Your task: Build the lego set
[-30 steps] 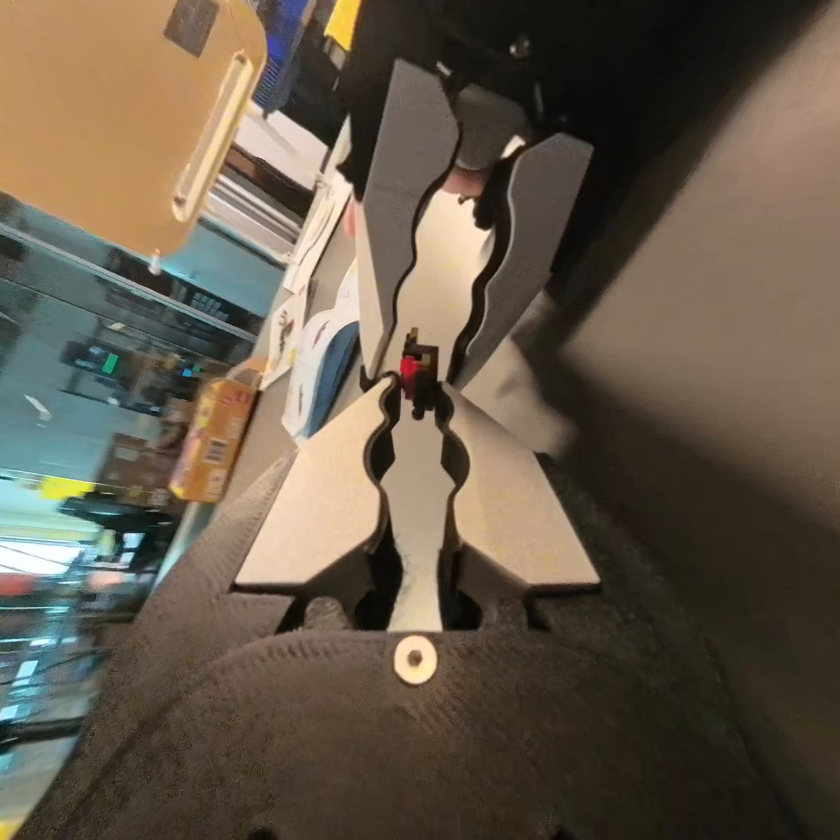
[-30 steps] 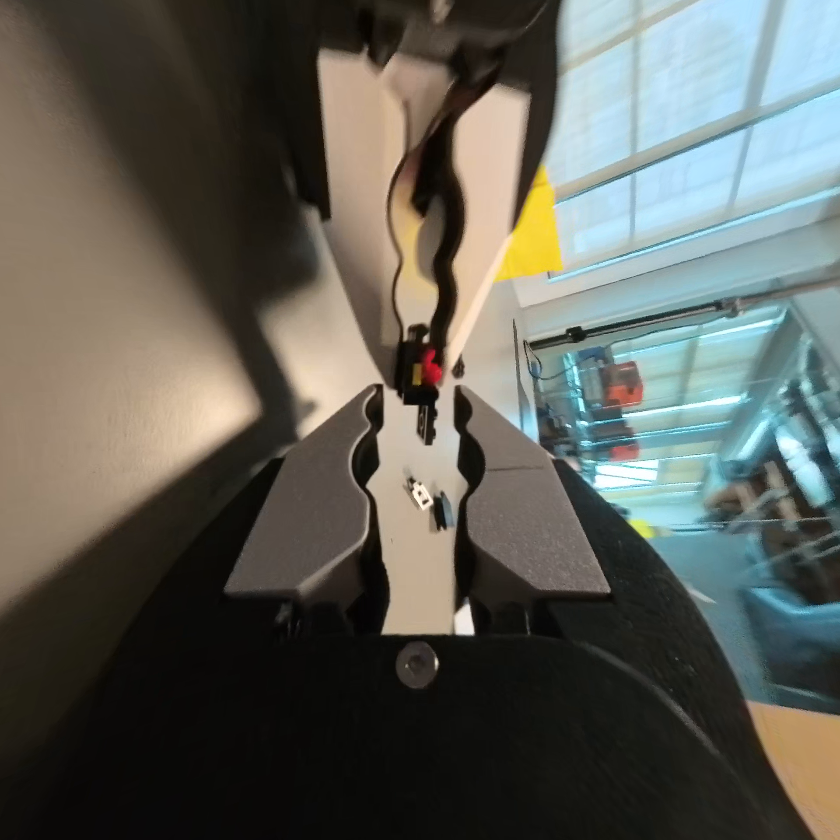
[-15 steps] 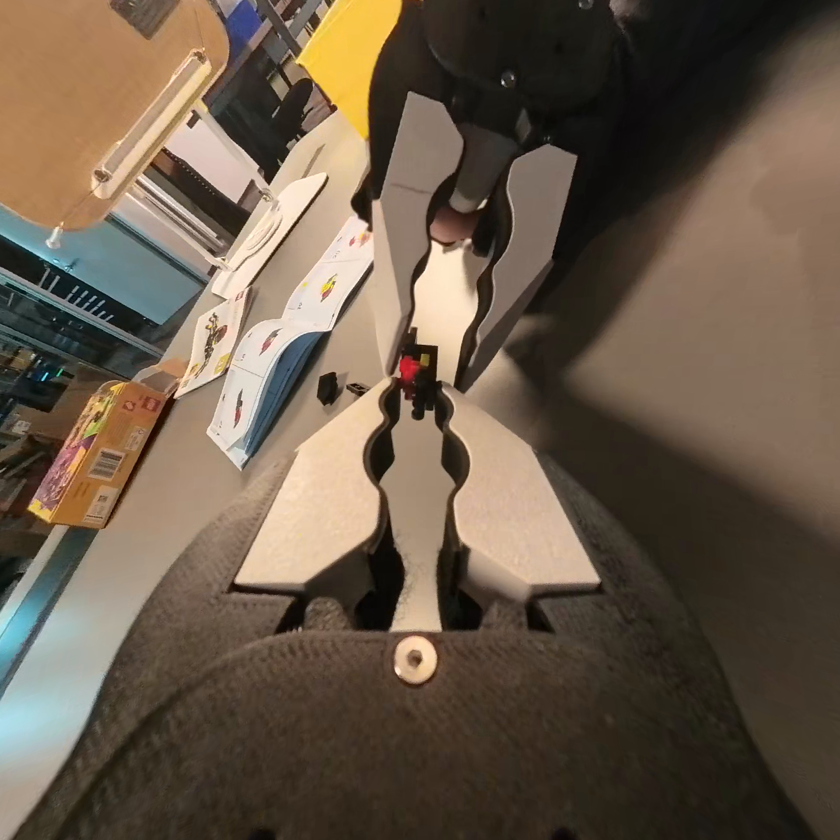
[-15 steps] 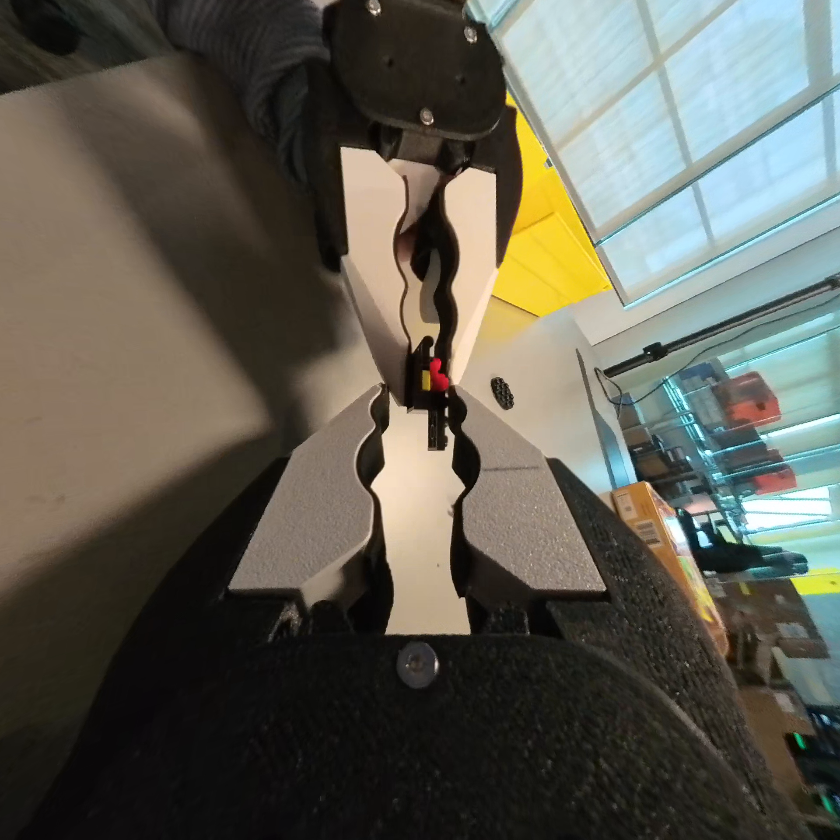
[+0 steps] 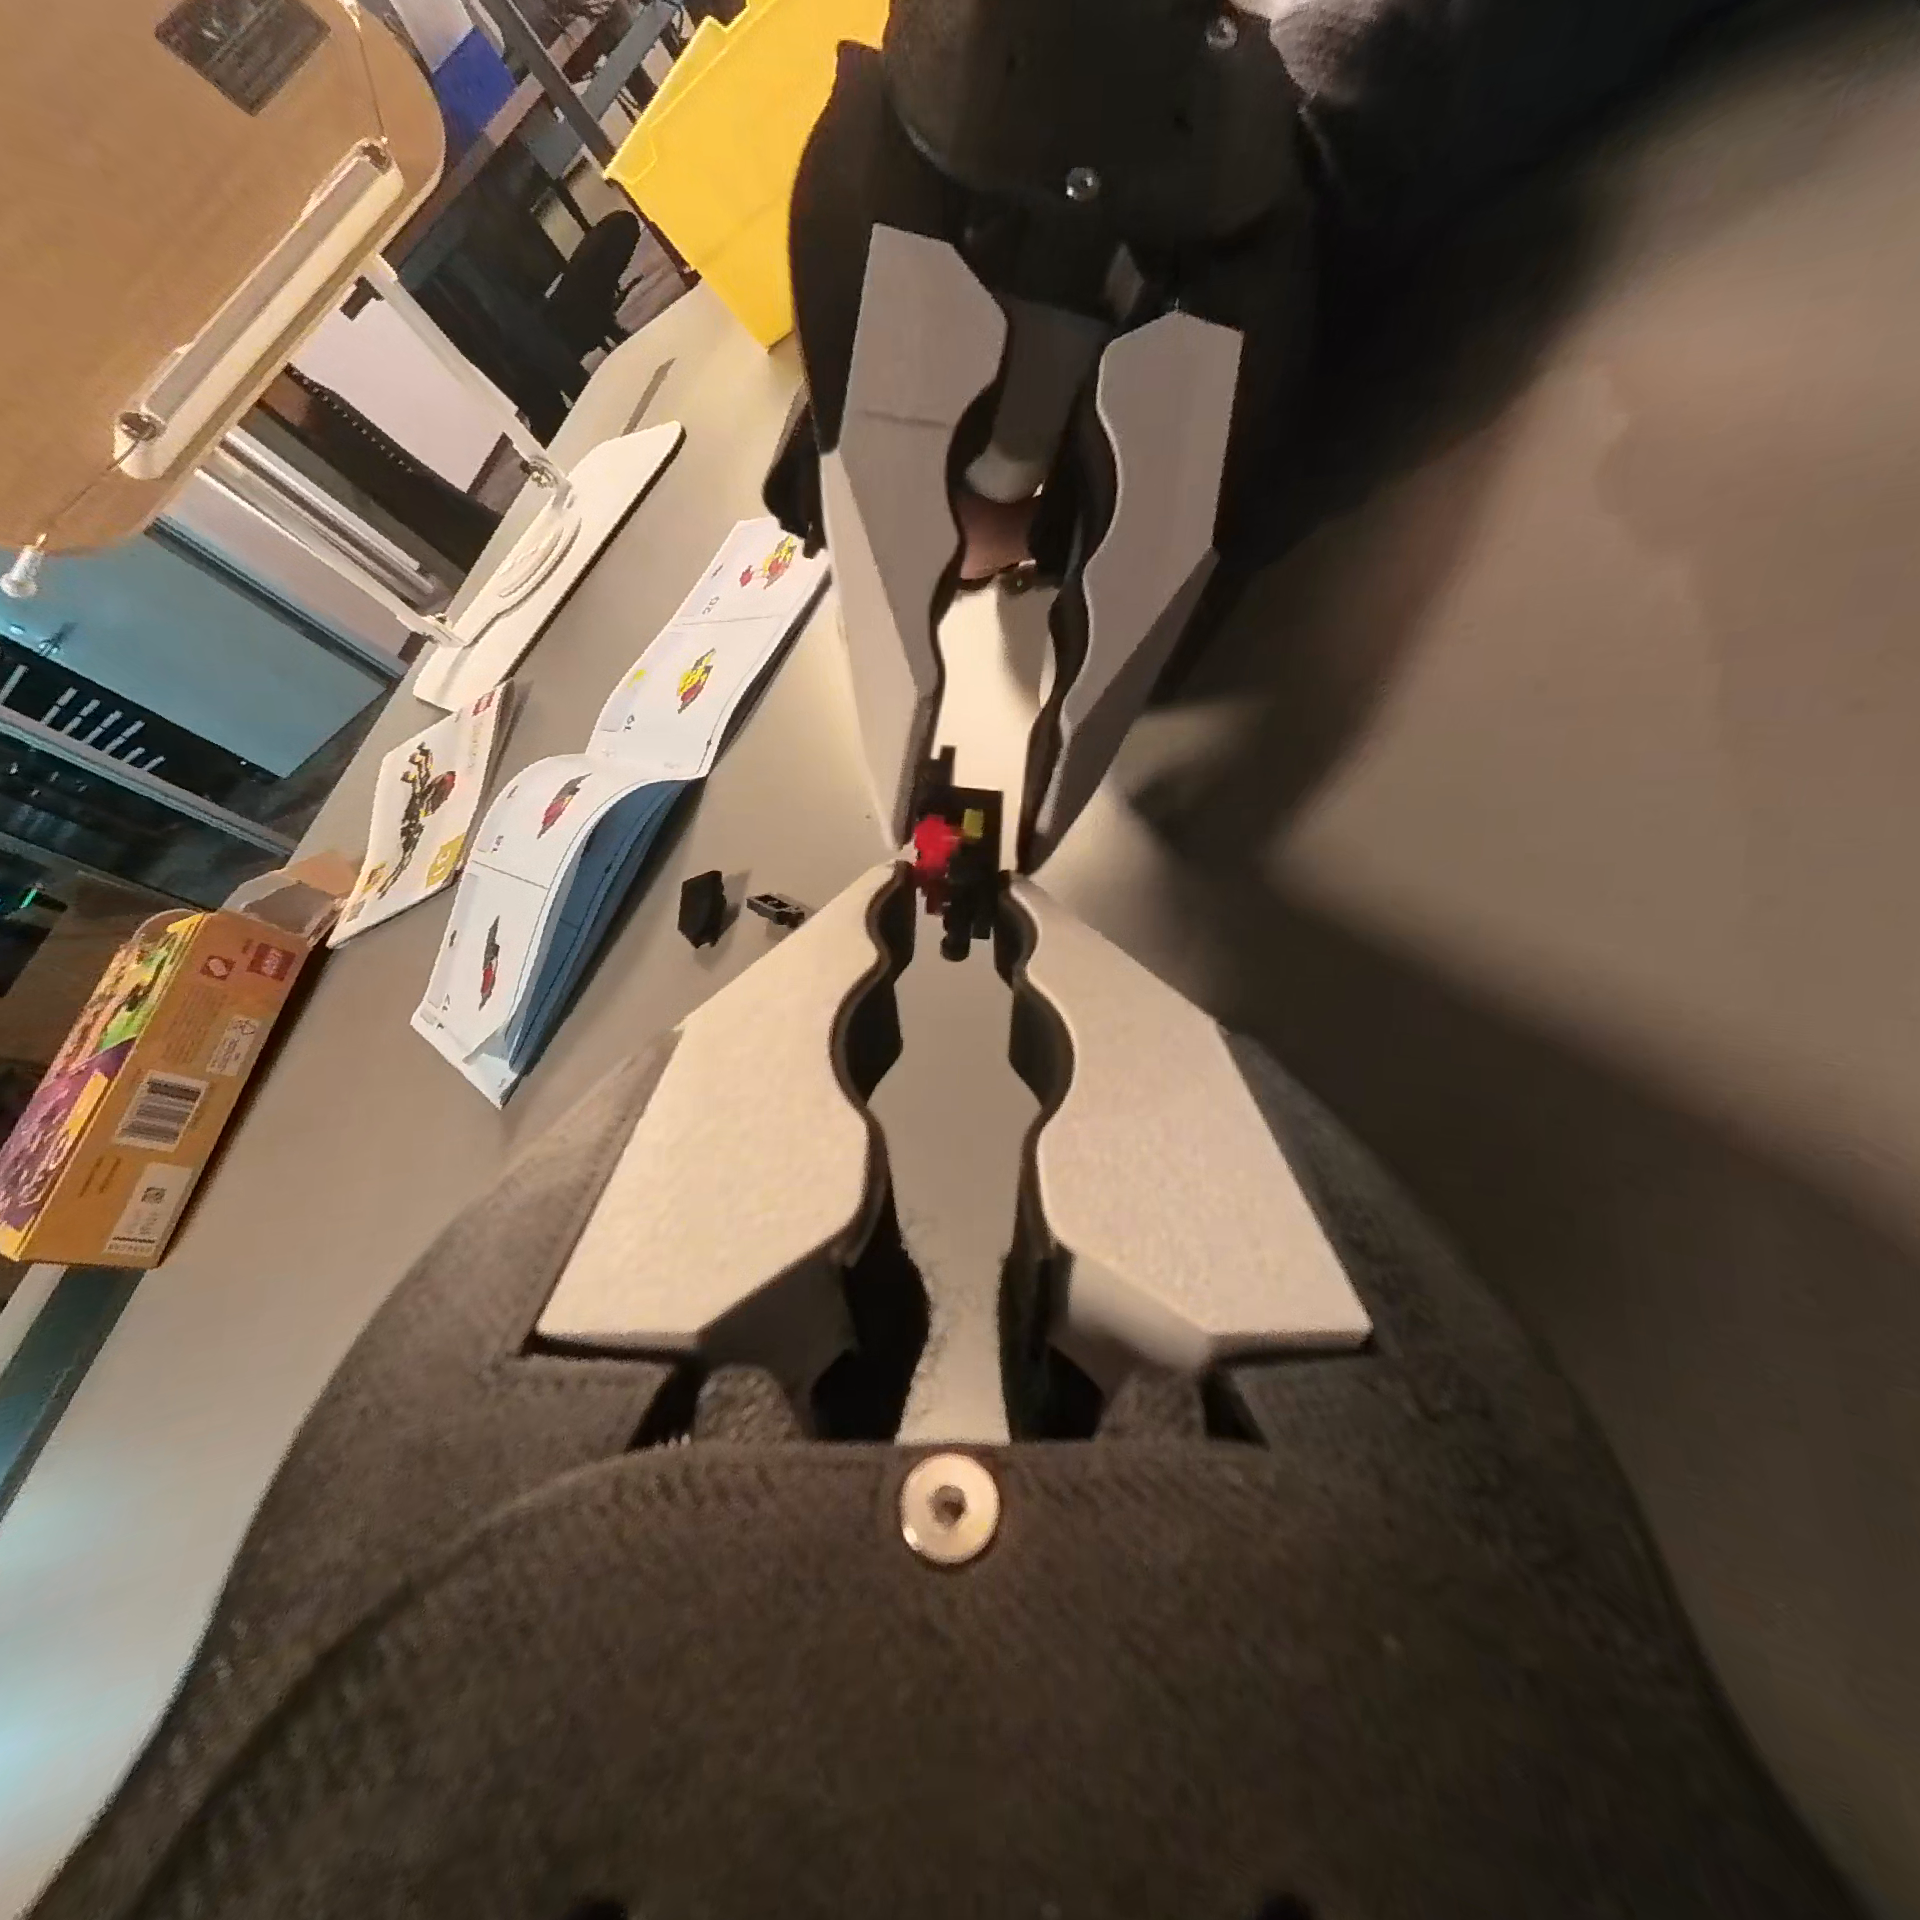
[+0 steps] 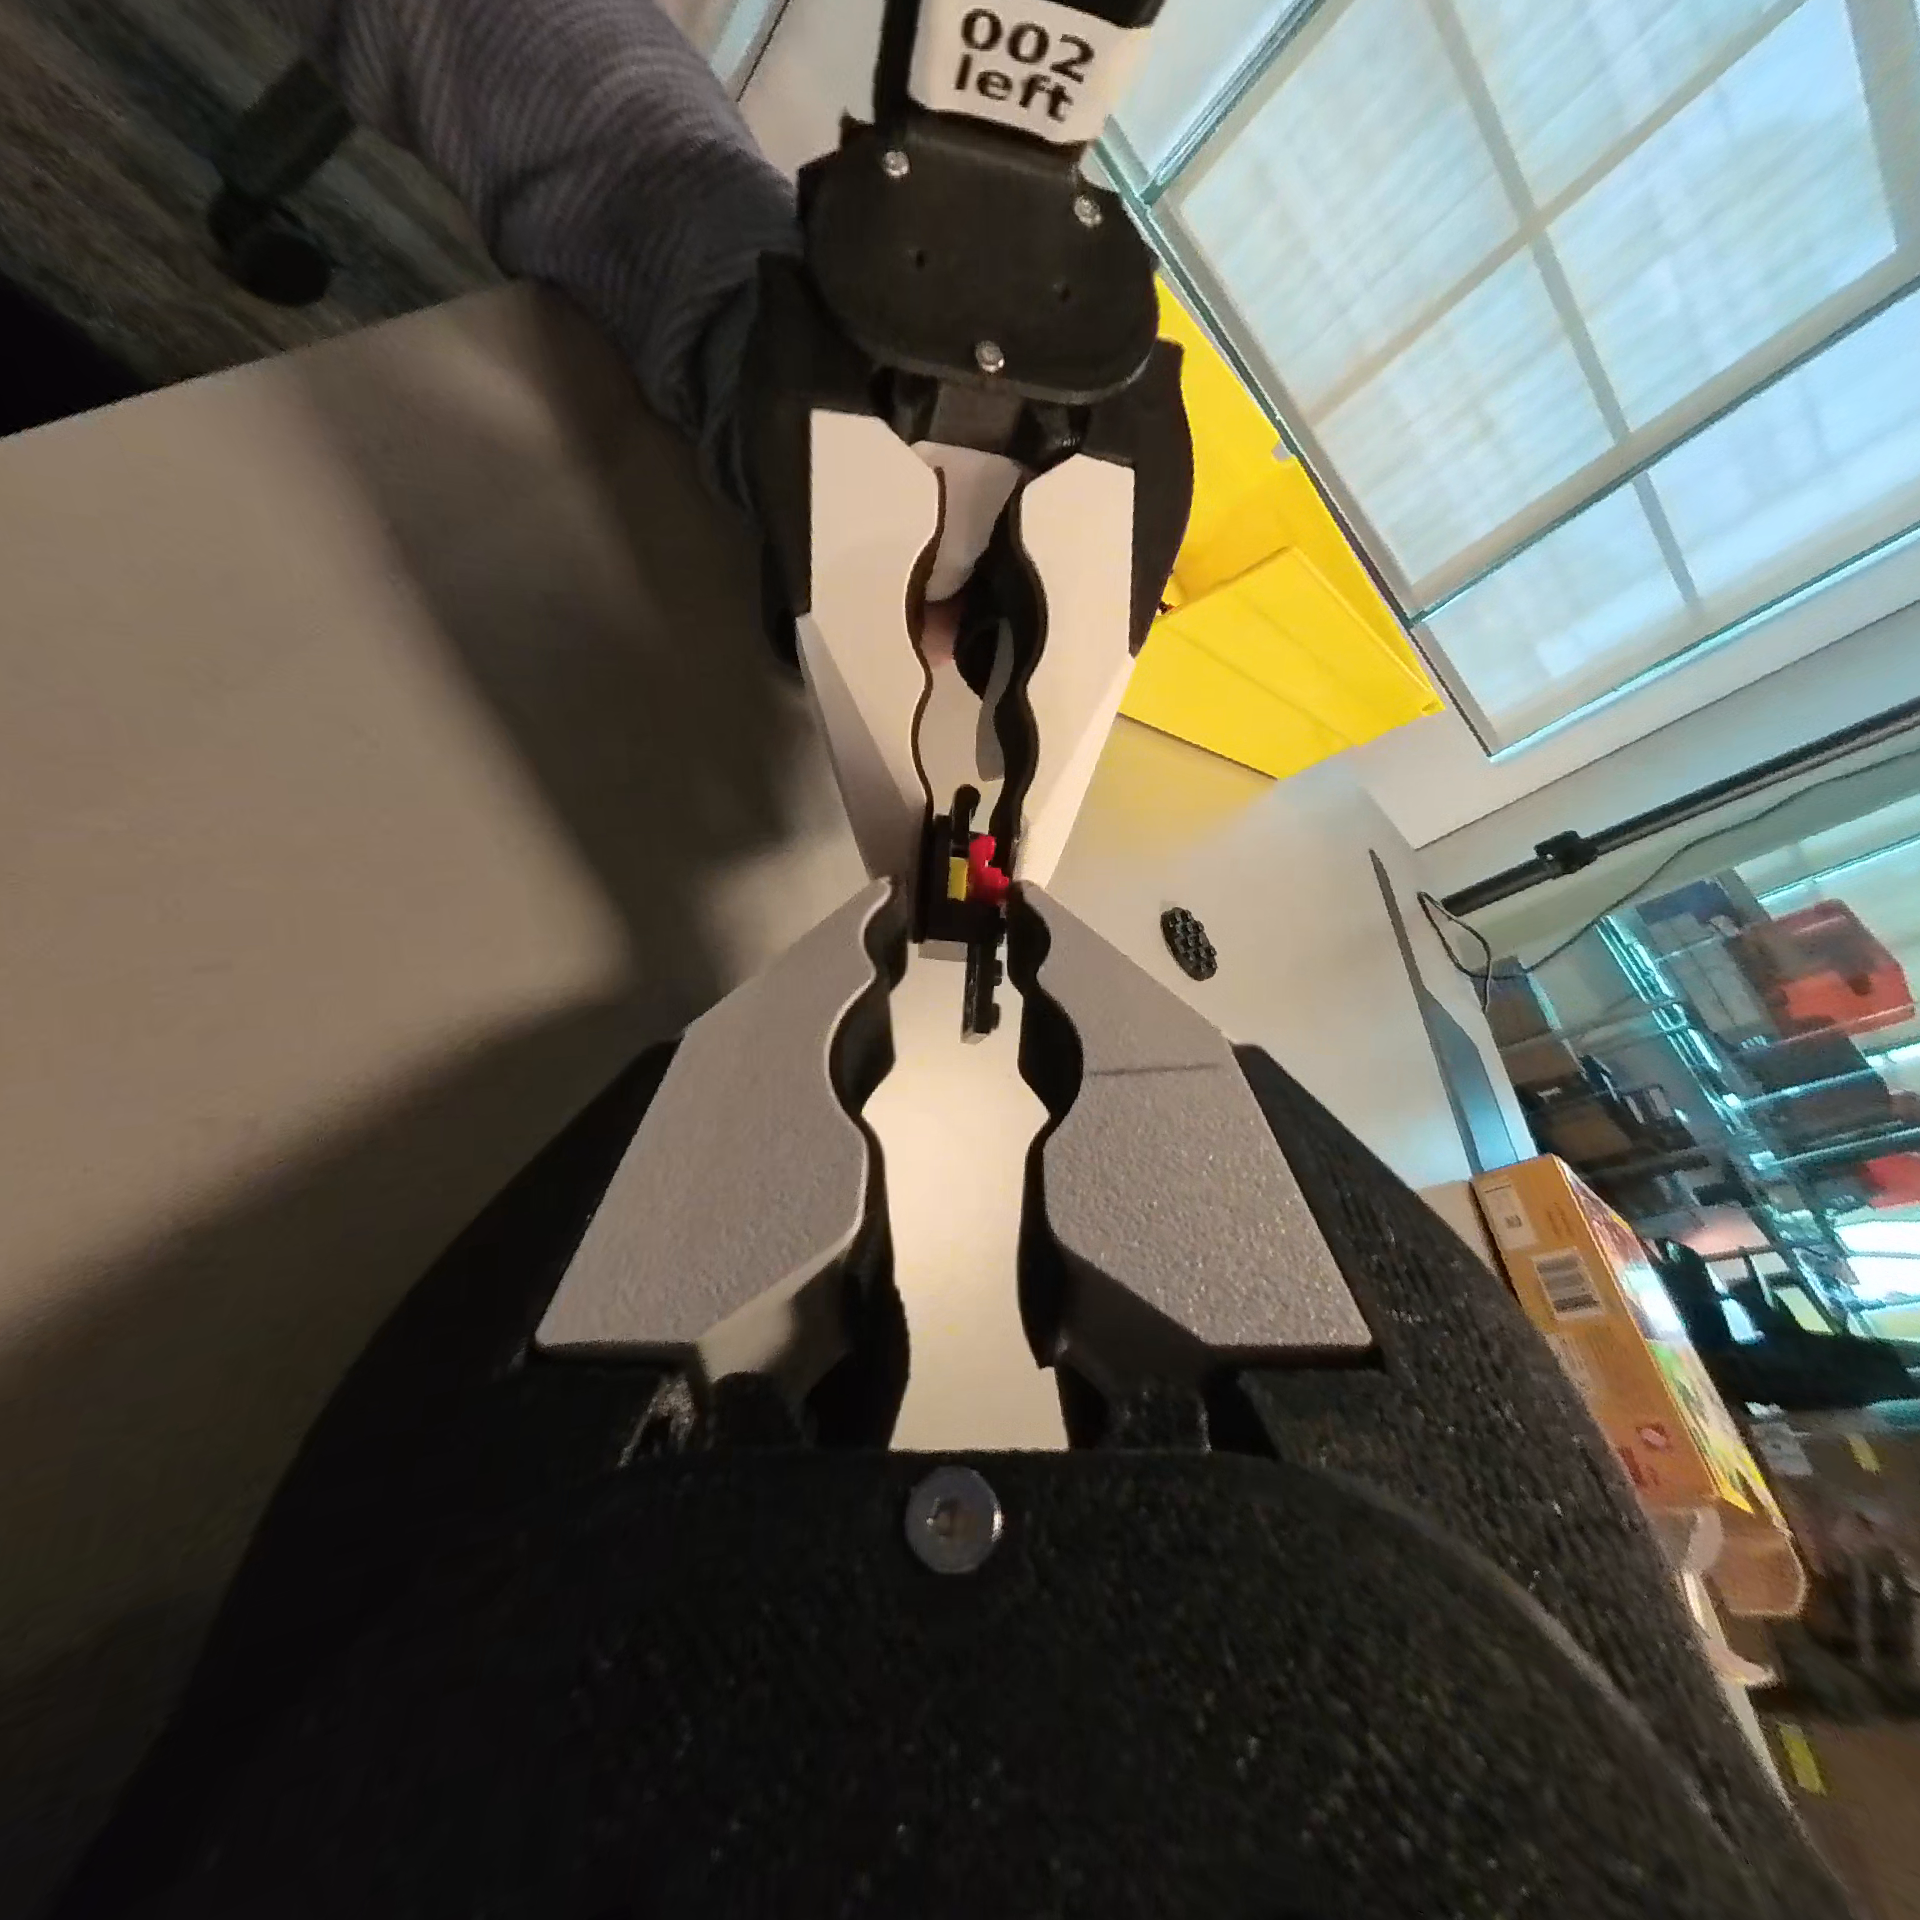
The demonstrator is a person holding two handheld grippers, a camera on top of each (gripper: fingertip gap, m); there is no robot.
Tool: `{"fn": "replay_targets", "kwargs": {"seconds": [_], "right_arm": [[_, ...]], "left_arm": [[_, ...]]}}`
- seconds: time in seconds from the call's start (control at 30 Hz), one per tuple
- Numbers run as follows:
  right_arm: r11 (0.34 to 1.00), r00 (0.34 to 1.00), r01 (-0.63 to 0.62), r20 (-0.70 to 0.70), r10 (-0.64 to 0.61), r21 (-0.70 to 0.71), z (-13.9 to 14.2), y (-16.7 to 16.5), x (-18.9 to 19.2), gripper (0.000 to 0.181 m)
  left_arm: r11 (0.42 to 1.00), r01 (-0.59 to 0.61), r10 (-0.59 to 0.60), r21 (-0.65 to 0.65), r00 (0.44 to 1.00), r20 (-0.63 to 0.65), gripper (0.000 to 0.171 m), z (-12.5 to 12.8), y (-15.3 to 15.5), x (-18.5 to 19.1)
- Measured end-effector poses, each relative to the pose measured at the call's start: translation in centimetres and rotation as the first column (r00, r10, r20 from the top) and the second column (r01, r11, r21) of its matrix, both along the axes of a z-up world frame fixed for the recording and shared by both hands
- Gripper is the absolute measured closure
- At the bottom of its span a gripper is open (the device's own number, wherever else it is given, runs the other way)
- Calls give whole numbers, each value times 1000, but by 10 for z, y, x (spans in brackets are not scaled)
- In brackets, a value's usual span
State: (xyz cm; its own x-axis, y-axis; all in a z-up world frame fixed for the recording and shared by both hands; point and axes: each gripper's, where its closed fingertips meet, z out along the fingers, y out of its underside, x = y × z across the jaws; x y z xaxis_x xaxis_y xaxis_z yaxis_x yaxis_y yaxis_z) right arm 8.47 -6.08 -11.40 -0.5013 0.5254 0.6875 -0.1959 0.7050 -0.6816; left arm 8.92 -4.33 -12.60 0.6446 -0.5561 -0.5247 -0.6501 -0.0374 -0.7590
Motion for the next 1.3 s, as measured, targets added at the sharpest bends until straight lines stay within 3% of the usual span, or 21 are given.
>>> {"fn": "replay_targets", "kwargs": {"seconds": [0.57, 0.63, 0.7, 0.83, 0.97, 1.1, 1.2, 1.3], "right_arm": [[998, 999, 49, 5, -49, 34, 0, 2, -4, 169], [993, 995, 80, -73, -74, 83, 3, 5, -6, 168], [973, 980, 145, -165, -116, 179, 5, 11, -9, 152], [887, 950, 306, -173, -261, 345, -11, 31, -23, 141], [858, 928, 368, -196, -316, 358, -9, 41, -26, 160], [845, 926, 375, -193, -325, 380, -12, 45, -27, 167], [827, 908, 416, -224, -354, 379, -6, 52, -28, 179], [806, 895, 443, -240, -375, 393, -6, 61, -28, 178]], "left_arm": [[999, -25, 25, -20, 1000, 2, 158, -2, 0, -3], [998, -56, 56, 16, 998, -14, 157, 0, 3, -6], [990, -124, 130, 68, 988, -83, 157, -1, 8, -17], [970, -175, 203, 169, 965, -168, 157, 5, 12, -24], [956, -174, 233, 237, 939, -252, 157, 7, 15, -22], [953, -141, 225, 267, 921, -317, 157, 4, 19, -15], [949, -126, 209, 289, 938, -277, 154, 9, 23, -13], [934, -116, 196, 339, 957, -212, 136, 21, 28, -10]]}}
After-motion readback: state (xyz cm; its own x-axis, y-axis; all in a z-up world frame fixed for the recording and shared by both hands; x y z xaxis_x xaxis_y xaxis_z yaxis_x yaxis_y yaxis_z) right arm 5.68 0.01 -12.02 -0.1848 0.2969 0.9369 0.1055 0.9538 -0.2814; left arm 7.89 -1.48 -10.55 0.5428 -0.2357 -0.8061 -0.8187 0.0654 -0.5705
